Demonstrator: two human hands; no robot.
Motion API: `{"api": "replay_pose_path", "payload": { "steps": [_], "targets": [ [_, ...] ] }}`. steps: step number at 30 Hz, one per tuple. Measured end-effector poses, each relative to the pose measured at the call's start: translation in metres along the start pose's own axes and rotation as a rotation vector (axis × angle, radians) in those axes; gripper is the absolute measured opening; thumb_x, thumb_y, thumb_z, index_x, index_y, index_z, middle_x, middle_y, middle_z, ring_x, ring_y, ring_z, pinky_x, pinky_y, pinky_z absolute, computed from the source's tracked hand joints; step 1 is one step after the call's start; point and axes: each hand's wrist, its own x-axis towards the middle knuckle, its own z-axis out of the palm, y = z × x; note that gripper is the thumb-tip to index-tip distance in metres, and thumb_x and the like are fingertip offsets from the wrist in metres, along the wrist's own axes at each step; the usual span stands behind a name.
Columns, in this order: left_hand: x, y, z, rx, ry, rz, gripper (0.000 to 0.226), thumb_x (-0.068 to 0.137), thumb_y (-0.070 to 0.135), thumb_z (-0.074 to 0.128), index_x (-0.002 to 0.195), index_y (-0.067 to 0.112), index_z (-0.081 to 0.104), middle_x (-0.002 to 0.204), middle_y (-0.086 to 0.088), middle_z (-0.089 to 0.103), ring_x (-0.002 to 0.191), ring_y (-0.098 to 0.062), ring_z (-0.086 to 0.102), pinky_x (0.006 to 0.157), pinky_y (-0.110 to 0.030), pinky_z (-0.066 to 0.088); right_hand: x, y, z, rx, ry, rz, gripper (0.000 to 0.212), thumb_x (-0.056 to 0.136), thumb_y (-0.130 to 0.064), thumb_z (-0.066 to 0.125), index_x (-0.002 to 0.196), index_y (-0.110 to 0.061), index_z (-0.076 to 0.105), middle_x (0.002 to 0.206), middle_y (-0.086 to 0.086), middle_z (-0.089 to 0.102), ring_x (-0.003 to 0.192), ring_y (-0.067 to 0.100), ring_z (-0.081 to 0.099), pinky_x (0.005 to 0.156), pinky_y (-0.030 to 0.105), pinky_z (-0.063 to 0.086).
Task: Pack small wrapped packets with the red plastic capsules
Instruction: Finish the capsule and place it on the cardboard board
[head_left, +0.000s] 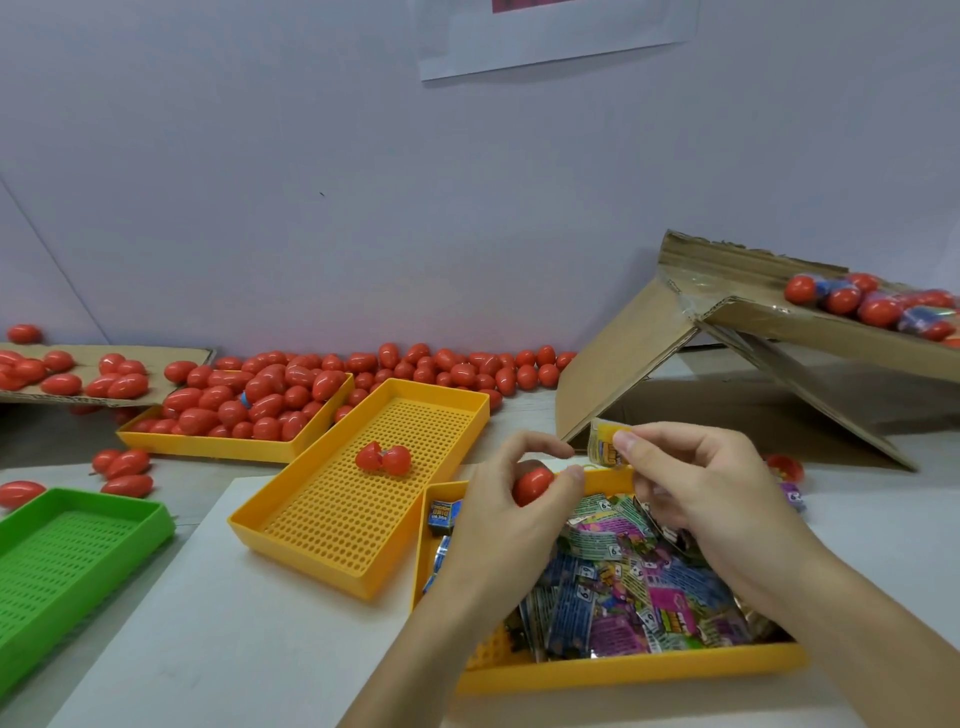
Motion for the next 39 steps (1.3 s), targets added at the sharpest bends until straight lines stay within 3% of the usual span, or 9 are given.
{"api": "replay_pose_path", "payload": {
  "steps": [4,7,12,15,18,22,28,34,39],
  "targets": [
    [0.0015,0.0036,-0.0023,-0.19,-0.032,-0.157,0.026,0.081,0.027,0.047,0.105,0.02,0.054,0.075,0.0,0.057,0.06,-0.013,0.047,0.055,-0.03,0.039,0.0012,0.002,-0.0022,-0.027,0.084,0.001,0.011,0.09,-0.029,0.069,0.089,-0.034,0.078,0.06,0.006,0.062,0.05,0.013,0.046,0.045,0.022,0.037],
    [0.0016,0.0018,-0.0031,-0.03,-0.005,-0.156,0.01,0.1,0.021,0.049,0.106,0.026,0.056,0.088,0.001,0.061,0.065,-0.008,0.057,0.063,-0.025,0.047,-0.0003,0.0006,-0.0011,-0.102,0.102,-0.044,0.019,0.09,-0.029,0.068,0.082,-0.044,0.077,0.064,0.004,0.067,0.05,0.007,0.052,0.054,0.027,0.042],
    [0.0037,0.0009,-0.002,0.078,0.071,-0.012,0.024,0.094,0.021,0.067,0.112,0.034,0.059,0.109,0.008,0.064,0.088,-0.01,0.07,0.069,-0.018,0.056,-0.0017,0.0003,0.0001,-0.232,0.122,-0.095,0.007,0.089,-0.027,0.069,0.088,-0.033,0.073,0.07,-0.005,0.072,0.056,-0.002,0.062,0.06,0.023,0.045],
    [0.004,0.0001,-0.0014,0.113,0.096,0.001,0.023,0.087,0.023,0.075,0.104,0.03,0.06,0.107,0.009,0.066,0.094,-0.012,0.069,0.081,-0.028,0.06,-0.0022,-0.0001,0.0009,-0.29,0.128,-0.125,0.01,0.089,-0.028,0.069,0.085,-0.037,0.07,0.076,-0.015,0.074,0.069,-0.001,0.068,0.056,0.015,0.047],
    [0.0044,-0.0002,-0.0013,0.102,0.104,0.015,0.025,0.084,0.02,0.078,0.105,0.028,0.066,0.105,0.008,0.069,0.094,-0.009,0.069,0.081,-0.027,0.06,-0.0031,-0.0006,0.0012,-0.309,0.118,-0.141,0.011,0.089,-0.028,0.069,0.085,-0.039,0.07,0.081,-0.019,0.074,0.078,-0.001,0.07,0.061,0.016,0.051],
    [0.0046,-0.001,-0.0012,0.077,0.105,0.034,0.027,0.083,0.019,0.079,0.106,0.033,0.07,0.101,0.011,0.071,0.094,-0.006,0.07,0.079,-0.022,0.059,-0.0033,-0.0011,0.0012,-0.301,0.107,-0.152,0.012,0.089,-0.028,0.069,0.086,-0.039,0.07,0.08,-0.017,0.075,0.077,0.001,0.07,0.064,0.02,0.051],
    [0.0056,-0.0017,0.0001,0.028,0.111,0.045,0.017,0.089,0.025,0.072,0.105,0.03,0.072,0.1,0.01,0.073,0.097,-0.01,0.07,0.083,-0.028,0.06,-0.0032,-0.0013,0.0009,-0.304,0.097,-0.165,0.014,0.089,-0.027,0.07,0.083,-0.04,0.07,0.079,-0.017,0.075,0.075,0.001,0.07,0.06,0.016,0.05],
    [0.0061,-0.0034,-0.0012,0.021,0.095,0.036,0.023,0.086,0.023,0.076,0.106,0.031,0.067,0.103,0.01,0.071,0.098,-0.009,0.07,0.078,-0.021,0.058,-0.0036,-0.0007,0.0016,-0.276,0.107,-0.177,0.015,0.089,-0.024,0.07,0.086,-0.039,0.071,0.08,-0.018,0.075,0.075,-0.001,0.07,0.058,0.011,0.051],
    [0.0055,-0.003,-0.0007,0.033,0.099,0.059,0.02,0.086,0.023,0.076,0.101,0.032,0.067,0.1,0.013,0.071,0.097,-0.007,0.069,0.079,-0.024,0.059,-0.0044,-0.0022,0.0026,-0.279,0.05,-0.173,0.012,0.089,-0.026,0.069,0.087,-0.037,0.073,0.083,-0.017,0.076,0.082,0.0,0.071,0.065,0.015,0.055]
  ]
}}
